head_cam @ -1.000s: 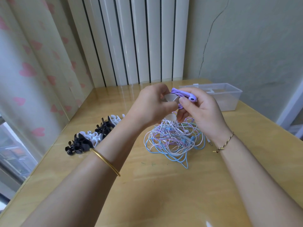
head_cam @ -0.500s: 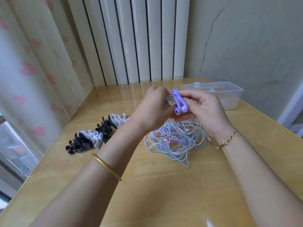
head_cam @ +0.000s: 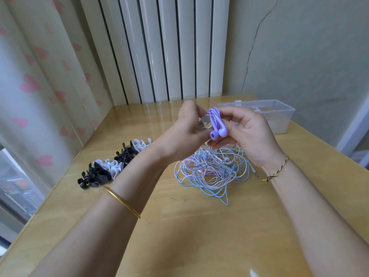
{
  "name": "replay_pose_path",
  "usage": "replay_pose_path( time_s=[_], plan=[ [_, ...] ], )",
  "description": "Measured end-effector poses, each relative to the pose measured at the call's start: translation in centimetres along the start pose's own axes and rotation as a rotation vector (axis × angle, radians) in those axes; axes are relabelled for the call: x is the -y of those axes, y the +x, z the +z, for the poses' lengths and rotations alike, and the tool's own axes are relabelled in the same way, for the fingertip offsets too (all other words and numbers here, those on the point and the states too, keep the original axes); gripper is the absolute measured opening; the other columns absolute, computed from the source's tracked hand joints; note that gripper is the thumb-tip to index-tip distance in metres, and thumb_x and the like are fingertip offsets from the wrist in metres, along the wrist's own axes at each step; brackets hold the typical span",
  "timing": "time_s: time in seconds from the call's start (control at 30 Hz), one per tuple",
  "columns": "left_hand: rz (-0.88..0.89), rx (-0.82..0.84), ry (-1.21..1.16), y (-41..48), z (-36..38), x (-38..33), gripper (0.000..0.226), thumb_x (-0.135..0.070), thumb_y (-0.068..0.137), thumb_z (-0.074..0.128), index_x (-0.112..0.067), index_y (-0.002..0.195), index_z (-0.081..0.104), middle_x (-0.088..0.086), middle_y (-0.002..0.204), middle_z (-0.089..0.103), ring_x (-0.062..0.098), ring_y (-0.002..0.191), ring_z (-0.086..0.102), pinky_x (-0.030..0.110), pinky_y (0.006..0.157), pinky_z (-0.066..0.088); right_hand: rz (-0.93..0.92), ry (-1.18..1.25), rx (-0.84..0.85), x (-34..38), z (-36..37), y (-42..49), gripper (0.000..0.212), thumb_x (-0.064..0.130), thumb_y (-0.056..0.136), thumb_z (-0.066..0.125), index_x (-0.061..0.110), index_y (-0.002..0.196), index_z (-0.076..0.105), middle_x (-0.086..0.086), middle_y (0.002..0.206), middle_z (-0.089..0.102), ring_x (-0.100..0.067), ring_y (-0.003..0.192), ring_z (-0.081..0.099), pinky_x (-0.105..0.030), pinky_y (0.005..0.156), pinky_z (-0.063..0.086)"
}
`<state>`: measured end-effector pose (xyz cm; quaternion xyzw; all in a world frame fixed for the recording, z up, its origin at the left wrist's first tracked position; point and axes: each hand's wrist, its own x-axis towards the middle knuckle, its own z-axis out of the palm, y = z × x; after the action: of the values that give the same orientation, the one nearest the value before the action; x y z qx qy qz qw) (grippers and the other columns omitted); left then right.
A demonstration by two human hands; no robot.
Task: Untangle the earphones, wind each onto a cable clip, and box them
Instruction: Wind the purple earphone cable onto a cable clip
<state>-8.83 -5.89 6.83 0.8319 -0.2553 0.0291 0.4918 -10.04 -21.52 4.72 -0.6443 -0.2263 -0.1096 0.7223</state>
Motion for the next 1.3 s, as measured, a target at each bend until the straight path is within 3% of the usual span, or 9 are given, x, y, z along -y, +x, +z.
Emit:
replay_pose_path(
  time_s=[0.23,0.43,0.53,0.63,0.73,0.83,0.97,1.17,1.3],
  plan=[
    [0.048,0.028,-0.067,0.2,-0.1,-0.5,0.047,0.001,0.088,0.060,-0.014,0.112,0.021,0.008,0.117,0.032,0.018,0.082,0.049,0.015,0.060,0.044,-0.043,-0.112,0.100,0.5,-0.2,0.1,0.014,0.008,0.085,0.056,0.009,0.099,0.057,-0.012,0.078,0.053,-0.019,0.060,0.069,-0.035,0.056,0.059],
    [-0.012,0.090,-0.204,-0.2,-0.2,-0.8,0.059,0.005,0.085,0.059,-0.025,0.121,0.023,0.008,0.126,0.035,0.013,0.079,0.058,0.020,0.060,0.049,-0.018,-0.214,0.161,0.3,-0.7,0.2,0.014,0.009,0.088,0.055,0.014,0.101,0.055,-0.010,0.083,0.051,-0.026,0.062,0.068,-0.047,0.058,0.058],
    [-0.181,0.045,-0.405,0.0,-0.3,-1.2,0.044,-0.021,0.068,0.050,-0.026,0.110,0.038,0.001,0.111,0.045,0.018,0.077,0.051,0.028,0.064,0.040,-0.026,-0.199,0.126,-0.2,-0.4,-0.1,0.015,0.012,0.087,0.056,0.017,0.101,0.055,-0.009,0.082,0.049,-0.026,0.063,0.066,-0.041,0.058,0.058],
    [-0.175,0.019,-0.388,0.2,-0.1,-1.1,0.034,-0.038,0.078,0.054,-0.022,0.104,0.041,0.006,0.096,0.051,0.019,0.069,0.049,0.028,0.061,0.039,-0.056,-0.232,0.106,-0.1,0.1,0.1,0.018,0.006,0.090,0.058,0.022,0.099,0.056,-0.003,0.077,0.050,-0.027,0.061,0.066,-0.040,0.059,0.058],
    [-0.136,-0.024,-0.334,0.0,-0.1,-0.4,0.036,-0.025,0.088,0.060,-0.013,0.115,0.038,0.000,0.074,0.052,0.008,0.046,0.046,0.022,0.047,0.039,-0.101,-0.318,0.116,0.1,0.5,0.3,0.030,-0.006,0.091,0.053,0.023,0.097,0.054,-0.010,0.075,0.049,-0.027,0.059,0.066,-0.039,0.058,0.058],
    [-0.131,-0.041,-0.350,0.0,-0.1,-0.2,0.024,-0.016,0.091,0.050,-0.012,0.111,0.039,0.000,0.063,0.049,0.009,0.044,0.045,0.022,0.045,0.039,-0.114,-0.314,0.116,0.1,0.6,0.3,0.029,-0.004,0.091,0.055,0.024,0.096,0.055,-0.008,0.071,0.046,-0.023,0.057,0.065,-0.039,0.058,0.058],
    [-0.131,-0.049,-0.395,-0.1,0.2,0.1,0.019,-0.007,0.091,0.042,-0.013,0.109,0.037,0.004,0.069,0.046,0.012,0.042,0.044,0.019,0.042,0.039,-0.099,-0.270,0.075,-0.5,0.6,0.0,0.025,-0.003,0.089,0.056,0.021,0.097,0.056,-0.007,0.074,0.044,-0.022,0.057,0.066,-0.038,0.060,0.058],
    [-0.098,-0.068,-0.497,0.2,0.5,0.4,0.028,-0.015,0.069,0.039,-0.020,0.096,0.038,0.009,0.087,0.050,0.015,0.038,0.043,0.023,0.044,0.037,-0.093,-0.129,0.007,-1.1,1.0,-0.4,0.022,-0.001,0.084,0.057,0.016,0.098,0.056,-0.002,0.078,0.044,-0.016,0.060,0.065,-0.034,0.060,0.058],
    [-0.099,-0.114,-0.533,0.3,0.7,0.5,0.026,-0.015,0.070,0.037,-0.021,0.095,0.039,0.023,0.090,0.051,0.024,0.051,0.046,0.027,0.052,0.036,-0.096,-0.054,-0.045,-1.4,1.5,-0.5,0.023,-0.005,0.084,0.059,0.012,0.099,0.055,0.001,0.077,0.044,-0.015,0.060,0.062,-0.037,0.063,0.058]
  ],
)
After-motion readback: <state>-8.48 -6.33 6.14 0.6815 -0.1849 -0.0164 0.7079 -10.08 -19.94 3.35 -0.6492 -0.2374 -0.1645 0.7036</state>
